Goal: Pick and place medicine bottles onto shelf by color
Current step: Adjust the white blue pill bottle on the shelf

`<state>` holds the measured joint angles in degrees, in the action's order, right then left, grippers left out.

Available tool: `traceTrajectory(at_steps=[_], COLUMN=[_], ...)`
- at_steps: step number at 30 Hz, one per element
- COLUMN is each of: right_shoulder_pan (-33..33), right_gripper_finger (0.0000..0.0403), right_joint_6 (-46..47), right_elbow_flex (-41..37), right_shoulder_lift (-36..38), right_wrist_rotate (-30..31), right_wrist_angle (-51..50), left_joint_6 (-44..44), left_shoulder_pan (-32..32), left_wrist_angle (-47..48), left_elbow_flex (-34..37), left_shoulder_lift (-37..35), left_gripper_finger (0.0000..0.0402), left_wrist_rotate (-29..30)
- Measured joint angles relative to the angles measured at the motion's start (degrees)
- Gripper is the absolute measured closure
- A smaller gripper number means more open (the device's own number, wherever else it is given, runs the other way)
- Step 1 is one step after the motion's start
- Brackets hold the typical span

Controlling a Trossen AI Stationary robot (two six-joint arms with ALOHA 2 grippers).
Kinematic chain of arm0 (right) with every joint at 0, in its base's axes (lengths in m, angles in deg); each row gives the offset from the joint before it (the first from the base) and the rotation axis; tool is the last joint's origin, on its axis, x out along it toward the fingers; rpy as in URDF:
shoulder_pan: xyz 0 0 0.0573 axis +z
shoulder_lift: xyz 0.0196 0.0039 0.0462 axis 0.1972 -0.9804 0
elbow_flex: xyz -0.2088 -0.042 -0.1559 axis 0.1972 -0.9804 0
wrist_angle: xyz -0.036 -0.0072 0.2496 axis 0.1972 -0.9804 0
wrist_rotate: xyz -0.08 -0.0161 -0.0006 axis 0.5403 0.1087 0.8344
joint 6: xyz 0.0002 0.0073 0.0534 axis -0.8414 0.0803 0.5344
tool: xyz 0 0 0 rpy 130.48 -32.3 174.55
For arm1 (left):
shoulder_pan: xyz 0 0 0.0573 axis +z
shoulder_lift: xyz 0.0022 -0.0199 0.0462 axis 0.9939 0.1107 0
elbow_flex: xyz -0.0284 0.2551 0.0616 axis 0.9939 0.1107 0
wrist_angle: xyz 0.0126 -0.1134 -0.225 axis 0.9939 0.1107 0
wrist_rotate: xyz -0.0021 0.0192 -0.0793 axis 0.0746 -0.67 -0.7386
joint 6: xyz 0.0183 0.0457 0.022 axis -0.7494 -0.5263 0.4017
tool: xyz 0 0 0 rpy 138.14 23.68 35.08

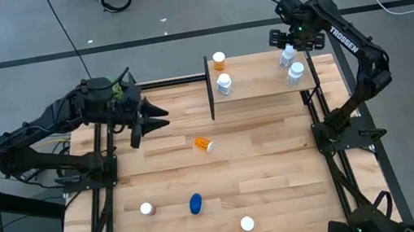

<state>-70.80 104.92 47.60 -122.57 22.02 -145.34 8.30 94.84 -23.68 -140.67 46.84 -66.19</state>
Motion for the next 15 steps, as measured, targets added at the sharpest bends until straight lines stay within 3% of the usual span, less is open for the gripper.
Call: traceTrajectory(at_steps=[15], right_shoulder_pan=[1.88], right_gripper_finger=[0.0144], right_joint_6=[-2.89], right_elbow_flex=[0.13], right_shoulder_lift=[-2.43], right_wrist_rotate=[3.2], right_wrist_angle=[-1.75], left_joint_6=[-0.1], left_shoulder_pan=[5.1], left_wrist_angle=[0.0], left_elbow_flex=[0.0], left_shoulder_lift=[0.0], left_gripper_finger=[0.0235], left_wrist_rotate=[0.08])
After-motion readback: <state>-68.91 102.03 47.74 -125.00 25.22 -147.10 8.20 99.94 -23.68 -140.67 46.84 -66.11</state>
